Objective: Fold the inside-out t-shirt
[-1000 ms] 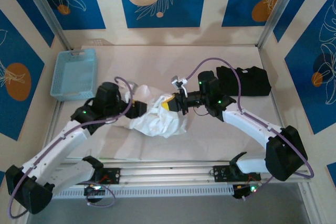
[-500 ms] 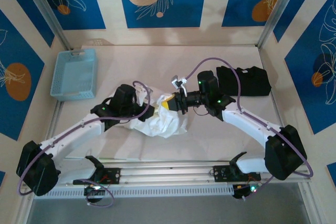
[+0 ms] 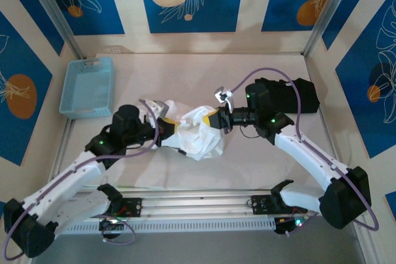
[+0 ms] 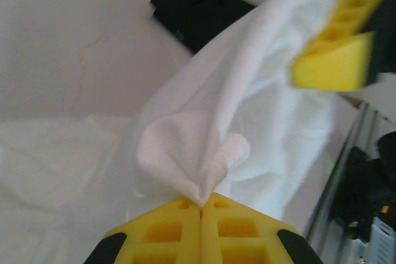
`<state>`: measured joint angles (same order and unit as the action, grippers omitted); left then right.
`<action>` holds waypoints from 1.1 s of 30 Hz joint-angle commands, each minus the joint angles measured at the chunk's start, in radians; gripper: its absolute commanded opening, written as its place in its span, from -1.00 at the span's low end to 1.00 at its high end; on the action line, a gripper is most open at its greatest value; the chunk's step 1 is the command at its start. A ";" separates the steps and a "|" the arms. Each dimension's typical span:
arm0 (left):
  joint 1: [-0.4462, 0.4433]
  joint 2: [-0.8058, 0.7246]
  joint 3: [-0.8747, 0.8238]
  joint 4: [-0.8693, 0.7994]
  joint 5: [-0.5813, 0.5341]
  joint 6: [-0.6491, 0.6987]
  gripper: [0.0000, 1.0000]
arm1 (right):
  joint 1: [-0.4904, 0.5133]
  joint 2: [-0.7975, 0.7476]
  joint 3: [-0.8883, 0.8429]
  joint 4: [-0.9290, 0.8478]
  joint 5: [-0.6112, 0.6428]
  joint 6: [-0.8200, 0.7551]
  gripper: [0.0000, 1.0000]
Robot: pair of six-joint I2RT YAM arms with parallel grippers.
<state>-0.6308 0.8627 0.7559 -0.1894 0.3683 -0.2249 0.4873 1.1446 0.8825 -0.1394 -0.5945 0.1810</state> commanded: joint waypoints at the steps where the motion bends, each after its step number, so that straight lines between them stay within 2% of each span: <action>1: 0.010 -0.072 -0.005 0.083 0.128 0.055 -1.00 | -0.010 -0.036 0.040 -0.109 0.059 -0.029 -1.00; 5: 0.014 -0.112 0.014 0.119 0.185 0.055 -1.00 | -0.007 -0.027 0.068 -0.149 0.084 0.011 -0.94; 9: 0.015 -0.100 0.028 0.149 0.242 0.045 -1.00 | 0.011 0.001 0.082 -0.153 0.149 0.069 -0.74; 11: 0.014 -0.090 0.026 0.168 0.261 0.040 -1.00 | 0.027 0.028 0.117 -0.221 0.250 0.081 -0.56; 14: 0.015 -0.083 0.028 0.172 0.250 0.040 -1.00 | 0.073 0.061 0.193 -0.375 0.499 0.045 -0.26; 16: 0.014 -0.085 0.026 0.176 0.248 0.043 -1.00 | 0.105 0.058 0.223 -0.445 0.654 0.021 -0.15; 19: 0.014 -0.079 0.029 0.163 0.221 0.053 -1.00 | 0.170 0.010 0.220 -0.457 0.796 -0.050 -0.10; 21: 0.015 -0.074 0.033 0.152 0.213 0.055 -1.00 | 0.220 -0.048 0.184 -0.403 0.779 -0.121 -0.11; 23: 0.014 -0.073 0.028 0.159 0.215 0.061 -1.00 | 0.260 -0.108 0.125 -0.322 0.670 -0.174 -0.17; 25: 0.015 -0.068 0.031 0.156 0.209 0.065 -1.00 | 0.270 -0.143 0.065 -0.221 0.510 -0.177 -0.19; 28: 0.015 -0.065 0.036 0.158 0.220 0.066 -1.00 | 0.270 -0.123 0.020 -0.113 0.353 -0.149 -0.19; 33: 0.015 -0.065 0.040 0.147 0.217 0.065 -1.00 | 0.271 -0.060 0.005 -0.044 0.233 -0.145 -0.16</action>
<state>-0.6235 0.8024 0.7582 -0.0677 0.5755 -0.1795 0.7555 1.0668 0.9062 -0.2691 -0.2291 0.0532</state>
